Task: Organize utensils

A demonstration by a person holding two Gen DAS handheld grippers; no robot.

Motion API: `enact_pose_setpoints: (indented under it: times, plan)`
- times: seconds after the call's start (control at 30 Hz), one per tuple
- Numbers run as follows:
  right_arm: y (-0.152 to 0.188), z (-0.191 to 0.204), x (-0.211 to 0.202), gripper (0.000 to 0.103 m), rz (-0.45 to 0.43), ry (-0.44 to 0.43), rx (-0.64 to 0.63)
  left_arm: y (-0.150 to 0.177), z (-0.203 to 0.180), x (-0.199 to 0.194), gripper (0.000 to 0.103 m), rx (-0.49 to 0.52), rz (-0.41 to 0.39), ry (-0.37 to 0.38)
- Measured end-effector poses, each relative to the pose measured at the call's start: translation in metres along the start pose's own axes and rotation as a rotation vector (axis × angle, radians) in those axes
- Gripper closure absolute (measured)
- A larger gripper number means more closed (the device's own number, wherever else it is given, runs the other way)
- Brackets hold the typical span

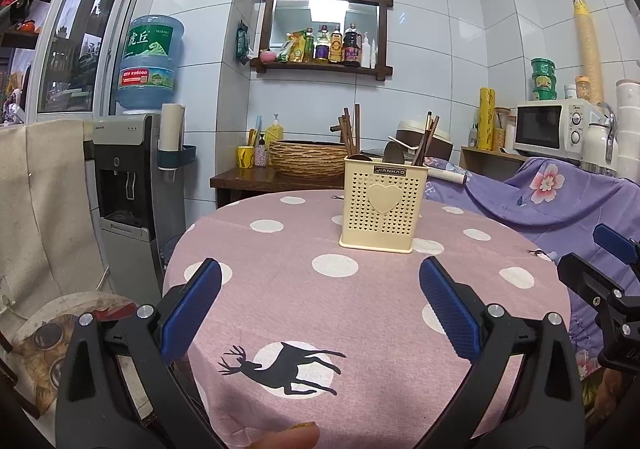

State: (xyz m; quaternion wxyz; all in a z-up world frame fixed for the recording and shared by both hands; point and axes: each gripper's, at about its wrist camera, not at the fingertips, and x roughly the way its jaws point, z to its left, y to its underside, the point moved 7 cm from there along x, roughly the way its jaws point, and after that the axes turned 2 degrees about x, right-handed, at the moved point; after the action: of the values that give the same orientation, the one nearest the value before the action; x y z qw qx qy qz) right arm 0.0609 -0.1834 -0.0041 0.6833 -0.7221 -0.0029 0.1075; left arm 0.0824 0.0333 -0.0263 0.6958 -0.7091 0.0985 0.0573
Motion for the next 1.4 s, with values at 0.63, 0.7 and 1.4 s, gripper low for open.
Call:
enact_pose_setpoints:
  times: [0.63, 0.7, 1.4]
  plan:
    - [0.0007, -0.0007, -0.0002, 0.006, 0.005, 0.003, -0.001, 0.003, -0.0022, 0.0047, 0.006, 0.008, 0.016, 0.01]
    - [0.0009, -0.0008, 0.0003, 0.006, 0.006, 0.003, 0.0, 0.0038, -0.0026, 0.0056, 0.006, 0.009, 0.018, 0.008]
    - [0.0054, -0.0019, 0.0015, 0.006, 0.013, 0.002, 0.0, 0.0073, -0.0067, 0.0094, 0.006, 0.017, 0.039, 0.021]
